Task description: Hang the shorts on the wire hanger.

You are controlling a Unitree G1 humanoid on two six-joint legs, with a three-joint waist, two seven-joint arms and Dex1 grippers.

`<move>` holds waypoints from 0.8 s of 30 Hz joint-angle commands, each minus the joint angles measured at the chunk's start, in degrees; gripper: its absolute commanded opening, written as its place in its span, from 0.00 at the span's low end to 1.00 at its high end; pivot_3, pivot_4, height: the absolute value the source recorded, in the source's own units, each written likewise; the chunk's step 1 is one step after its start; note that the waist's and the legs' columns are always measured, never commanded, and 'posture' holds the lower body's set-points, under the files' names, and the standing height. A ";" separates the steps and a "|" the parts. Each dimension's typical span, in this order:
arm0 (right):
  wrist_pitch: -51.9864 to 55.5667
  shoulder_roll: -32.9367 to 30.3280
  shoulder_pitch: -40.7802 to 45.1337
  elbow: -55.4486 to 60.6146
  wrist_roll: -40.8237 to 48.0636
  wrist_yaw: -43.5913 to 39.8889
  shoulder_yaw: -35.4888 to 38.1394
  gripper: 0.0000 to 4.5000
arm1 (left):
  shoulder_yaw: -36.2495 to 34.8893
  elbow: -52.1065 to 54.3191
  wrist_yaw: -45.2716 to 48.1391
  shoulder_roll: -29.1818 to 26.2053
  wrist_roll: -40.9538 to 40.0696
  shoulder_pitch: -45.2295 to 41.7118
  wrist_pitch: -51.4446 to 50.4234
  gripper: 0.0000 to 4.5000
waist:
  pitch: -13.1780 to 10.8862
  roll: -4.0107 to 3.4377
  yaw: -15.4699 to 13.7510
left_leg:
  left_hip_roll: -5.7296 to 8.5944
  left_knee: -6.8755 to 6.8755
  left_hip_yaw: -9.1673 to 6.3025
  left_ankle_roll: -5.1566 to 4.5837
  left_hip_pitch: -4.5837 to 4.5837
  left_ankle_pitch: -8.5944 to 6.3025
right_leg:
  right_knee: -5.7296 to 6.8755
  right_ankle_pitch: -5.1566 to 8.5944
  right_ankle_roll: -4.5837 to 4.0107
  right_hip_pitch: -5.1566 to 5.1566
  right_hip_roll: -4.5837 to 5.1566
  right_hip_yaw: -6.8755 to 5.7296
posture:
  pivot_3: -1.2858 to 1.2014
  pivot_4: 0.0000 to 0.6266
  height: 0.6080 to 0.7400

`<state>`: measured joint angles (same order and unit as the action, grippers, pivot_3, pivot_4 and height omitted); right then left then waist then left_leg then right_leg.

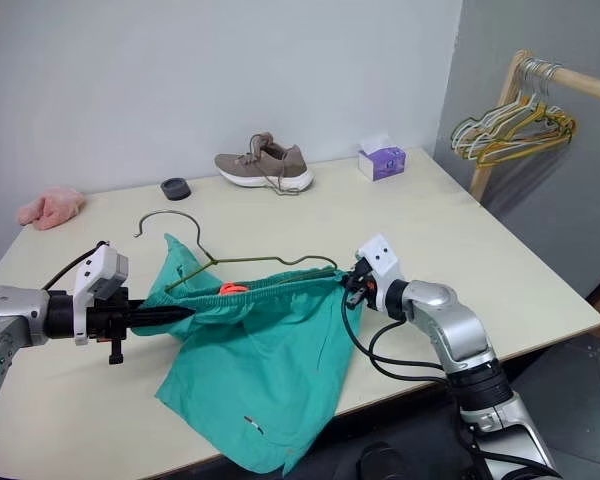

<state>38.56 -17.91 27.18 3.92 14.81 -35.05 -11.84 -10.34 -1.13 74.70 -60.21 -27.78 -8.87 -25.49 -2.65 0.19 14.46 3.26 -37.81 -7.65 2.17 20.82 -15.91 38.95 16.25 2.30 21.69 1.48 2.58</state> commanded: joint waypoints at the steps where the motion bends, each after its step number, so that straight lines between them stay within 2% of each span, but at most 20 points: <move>1: 0.39 -2.25 -0.16 1.10 -0.35 2.24 4.76 0.01 | -2.70 -2.86 0.15 -3.07 2.26 -0.38 1.90 0.00 | 0.00 0.00 0.00 | 0.00 0.00 0.00 0.00 0.00 0.00 | 0.00 0.00 0.00 0.00 0.00 0.00 | 0.40 0.00 1.00; 15: 1.02 -2.70 -1.54 4.03 0.52 3.56 5.79 0.01 | -0.30 -8.65 -0.17 -4.97 9.04 -2.01 8.83 0.00 | -0.01 -0.01 0.04 | -0.01 0.02 0.00 0.00 0.01 0.00 | 0.00 0.01 0.01 0.01 0.00 -0.01 | 0.40 0.00 1.00; 21: -3.70 -5.69 -2.75 7.79 -2.34 -1.00 -0.29 0.01 | -0.96 -8.47 -0.47 -2.29 6.94 -5.00 6.93 0.00 | -0.02 -0.03 0.00 | -0.01 0.03 0.03 0.00 0.02 0.00 | -0.01 0.01 0.02 0.03 -0.01 0.02 | 0.40 0.00 1.00; 24: -3.94 -5.48 -2.51 9.57 -2.88 -0.89 -1.49 0.14 | -2.16 -7.45 -0.77 -0.72 4.43 -6.27 4.72 0.00 | -0.02 -0.02 0.00 | -0.02 0.03 0.02 -0.01 0.02 0.00 | -0.01 0.01 0.02 0.02 -0.01 0.00 | 0.40 0.00 1.00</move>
<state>36.28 -23.40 23.55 10.64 12.42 -35.50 -13.28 -9.98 -9.83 74.34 -60.92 -20.89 -13.39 -19.75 -2.66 0.17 14.47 3.25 -37.80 -7.63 2.17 20.84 -15.91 38.95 16.26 2.32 21.71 1.47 2.59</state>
